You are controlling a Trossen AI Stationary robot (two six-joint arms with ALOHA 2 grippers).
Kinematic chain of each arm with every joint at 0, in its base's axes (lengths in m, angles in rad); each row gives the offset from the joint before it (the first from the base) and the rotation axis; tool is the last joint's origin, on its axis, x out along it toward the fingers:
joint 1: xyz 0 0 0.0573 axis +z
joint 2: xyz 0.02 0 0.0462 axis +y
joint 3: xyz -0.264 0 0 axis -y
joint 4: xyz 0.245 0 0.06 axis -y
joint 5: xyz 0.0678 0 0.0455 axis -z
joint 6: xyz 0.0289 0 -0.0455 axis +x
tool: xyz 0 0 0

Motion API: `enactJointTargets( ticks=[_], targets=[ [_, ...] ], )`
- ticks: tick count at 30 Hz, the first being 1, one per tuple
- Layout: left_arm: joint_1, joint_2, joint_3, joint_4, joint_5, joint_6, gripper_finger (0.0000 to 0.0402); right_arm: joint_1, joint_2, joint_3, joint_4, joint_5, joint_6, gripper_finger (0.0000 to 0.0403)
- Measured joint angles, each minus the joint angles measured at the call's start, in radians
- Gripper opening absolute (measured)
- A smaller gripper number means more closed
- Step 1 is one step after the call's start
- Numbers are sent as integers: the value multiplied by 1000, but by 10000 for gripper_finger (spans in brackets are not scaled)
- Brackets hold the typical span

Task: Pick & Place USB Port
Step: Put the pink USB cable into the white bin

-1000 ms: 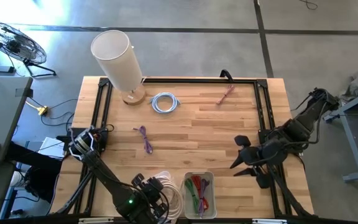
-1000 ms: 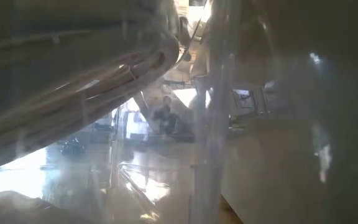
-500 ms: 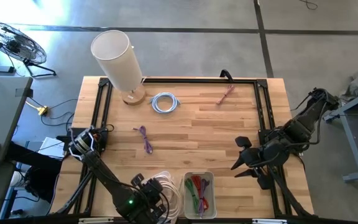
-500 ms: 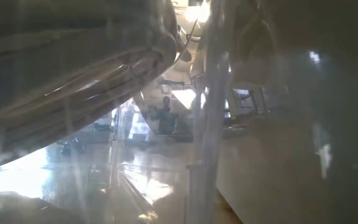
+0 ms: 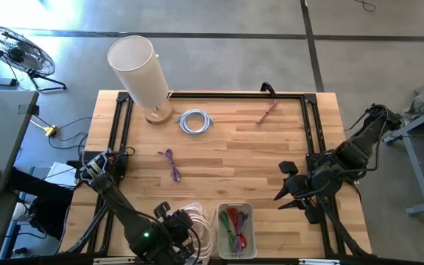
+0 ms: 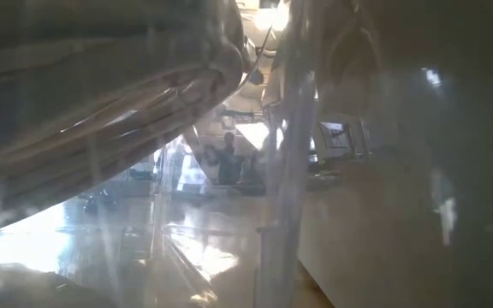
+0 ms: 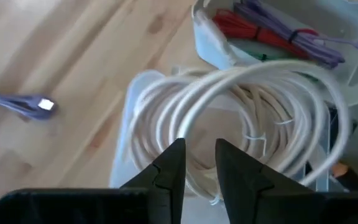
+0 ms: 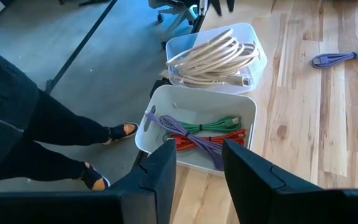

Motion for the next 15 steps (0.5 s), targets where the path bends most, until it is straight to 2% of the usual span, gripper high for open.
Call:
enactJointTargets(
  ticks=[7, 15],
  targets=[
    [0, 0, 153, -182, -3, 57, 84, 0, 0, 0, 0, 0, 0, 122],
    [1, 1, 169, -206, 4, 126, 83, 0, 0, 0, -8, 20, -21, 122]
  ],
)
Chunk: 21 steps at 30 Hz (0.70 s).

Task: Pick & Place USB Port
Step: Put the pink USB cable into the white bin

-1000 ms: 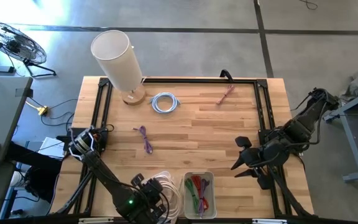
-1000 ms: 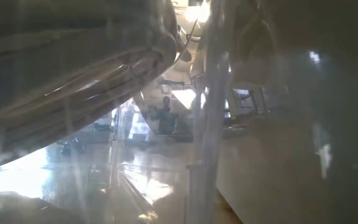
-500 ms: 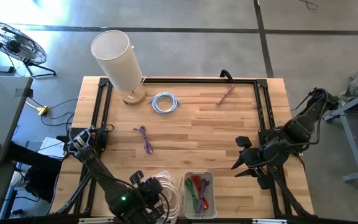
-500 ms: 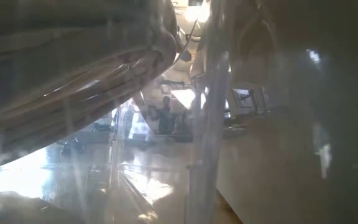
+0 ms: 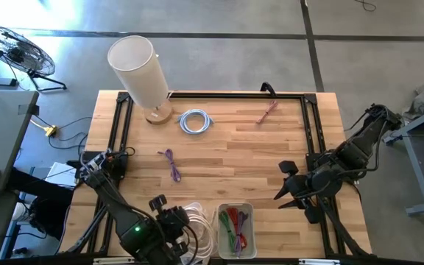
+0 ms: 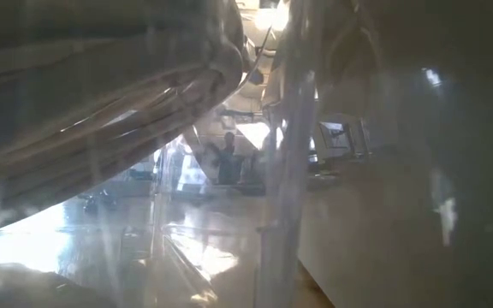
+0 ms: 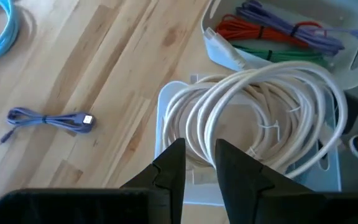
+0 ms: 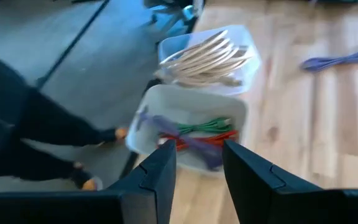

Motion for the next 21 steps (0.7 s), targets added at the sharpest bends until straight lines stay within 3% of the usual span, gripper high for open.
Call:
enactJointTargets(
  ticks=[6, 12, 21],
  targets=[
    [36, -4, 0, 1, -34, 129, 83, -12, 0, 0, 1, 187, -31, 122],
    [120, -19, 0, 2, -70, 477, 83, -75, -3, 0, 6, 351, -52, 122],
    [319, -23, 0, 1, -75, 956, 83, -180, -49, 0, 49, 372, -110, 122]
  ],
)
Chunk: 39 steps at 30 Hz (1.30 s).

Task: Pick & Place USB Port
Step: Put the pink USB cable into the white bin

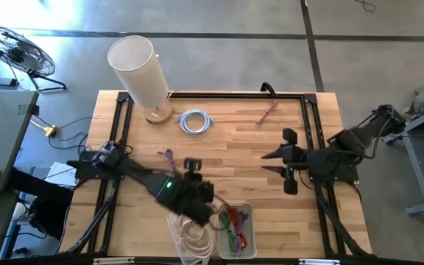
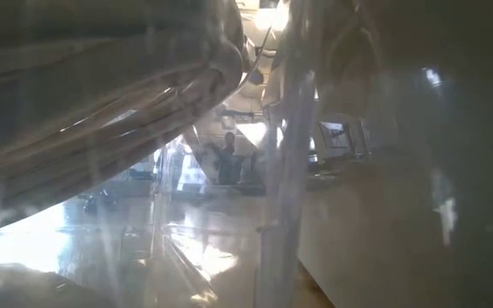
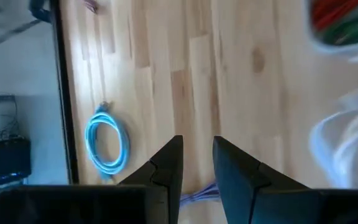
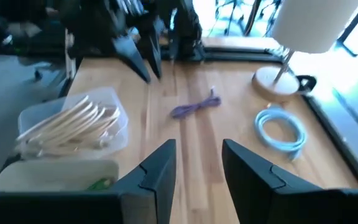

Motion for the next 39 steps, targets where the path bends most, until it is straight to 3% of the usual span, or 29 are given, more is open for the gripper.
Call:
enactJointTargets(
  ticks=[13, 16, 22, 29, 39],
  targets=[
    [321, -19, -2, 9, 74, 461, 83, -261, -102, 0, 16, 24, -133, 122],
    [382, -41, -2, 90, 102, 547, 83, -346, -126, 0, 0, -6, -165, 122],
    [468, -105, -2, 344, 296, 733, 83, -510, -143, 0, -11, -104, -221, 122],
    [530, -189, -1, 398, 412, 781, 83, -626, -128, 0, -47, -209, -269, 122],
    [521, -339, -1, 342, 456, 800, 83, -719, -104, 0, -231, -216, -471, 122]
  ],
)
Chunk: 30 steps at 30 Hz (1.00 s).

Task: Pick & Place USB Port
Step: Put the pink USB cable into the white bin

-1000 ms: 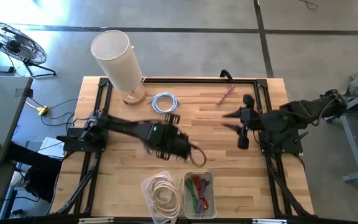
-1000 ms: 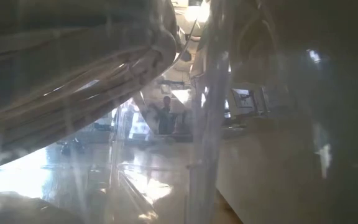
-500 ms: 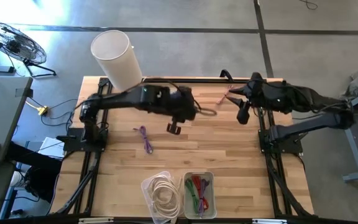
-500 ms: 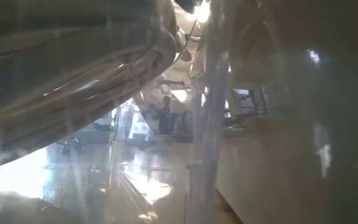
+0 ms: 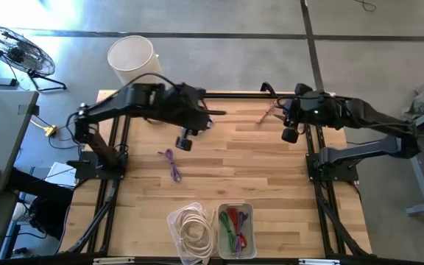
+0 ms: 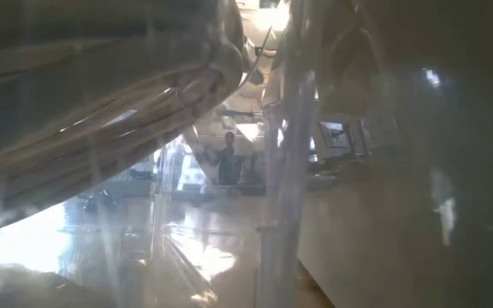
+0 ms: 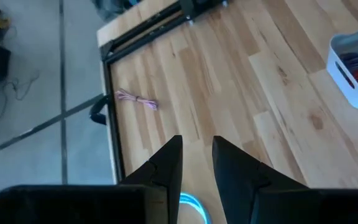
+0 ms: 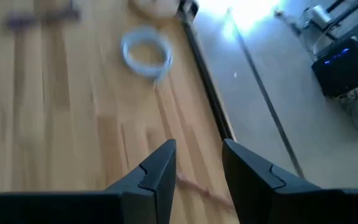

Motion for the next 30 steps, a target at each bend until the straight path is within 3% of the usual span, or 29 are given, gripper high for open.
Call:
enactJointTargets(
  ticks=[9, 20, 26, 30],
  targets=[
    [-18, -126, 0, -78, -15, -79, 83, -139, 162, 0, -56, -5, -305, 122],
    [-135, -245, -12, -163, -269, -193, 83, -352, 414, 0, -2, -21, -558, 122],
    [-190, -251, -57, -228, -347, -251, 83, -414, 498, 0, -53, -214, -596, 122],
    [-210, -250, -107, -222, -380, -259, 83, -442, 539, 0, -73, -251, -625, 122]
  ],
)
